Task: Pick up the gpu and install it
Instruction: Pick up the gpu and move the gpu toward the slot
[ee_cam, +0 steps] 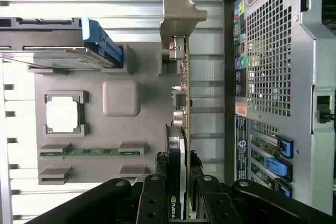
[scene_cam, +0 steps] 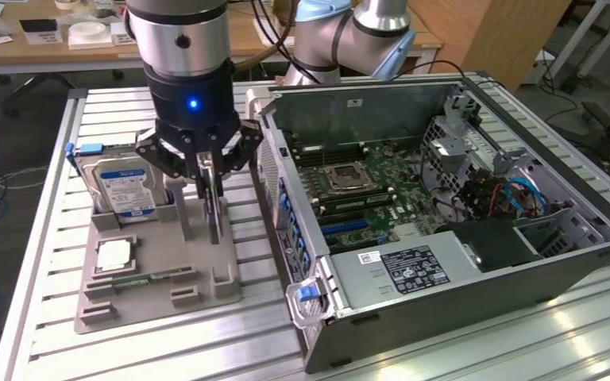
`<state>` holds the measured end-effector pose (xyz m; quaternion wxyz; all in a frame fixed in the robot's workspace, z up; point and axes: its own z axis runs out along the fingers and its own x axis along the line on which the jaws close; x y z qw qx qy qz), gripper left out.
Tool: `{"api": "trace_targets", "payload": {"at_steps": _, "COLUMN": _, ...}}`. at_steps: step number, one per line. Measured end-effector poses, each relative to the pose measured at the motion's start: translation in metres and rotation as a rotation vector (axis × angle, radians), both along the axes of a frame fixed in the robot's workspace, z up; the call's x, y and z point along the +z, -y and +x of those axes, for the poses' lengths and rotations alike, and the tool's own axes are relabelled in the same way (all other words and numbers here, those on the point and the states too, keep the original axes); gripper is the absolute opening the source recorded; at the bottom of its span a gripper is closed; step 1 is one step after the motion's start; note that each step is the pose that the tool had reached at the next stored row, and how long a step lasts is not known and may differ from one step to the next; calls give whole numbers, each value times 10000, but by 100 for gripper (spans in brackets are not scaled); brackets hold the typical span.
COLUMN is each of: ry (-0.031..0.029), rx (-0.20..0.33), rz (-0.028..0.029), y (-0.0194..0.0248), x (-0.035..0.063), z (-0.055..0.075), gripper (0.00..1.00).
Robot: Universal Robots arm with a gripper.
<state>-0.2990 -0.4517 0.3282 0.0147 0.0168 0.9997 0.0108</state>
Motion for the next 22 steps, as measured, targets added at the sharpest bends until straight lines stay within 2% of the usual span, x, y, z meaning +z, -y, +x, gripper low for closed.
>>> {"api": "trace_targets", "payload": {"at_steps": 10, "ry": -2, "rx": 0, "rz": -1, "y": 0, "x": 58, "z": 0, "gripper": 27}}
{"api": "trace_targets", "payload": {"at_steps": 22, "ry": 0, "rx": 1, "rz": 1, "y": 0, "x": 497, "z": 0, "gripper": 27}}
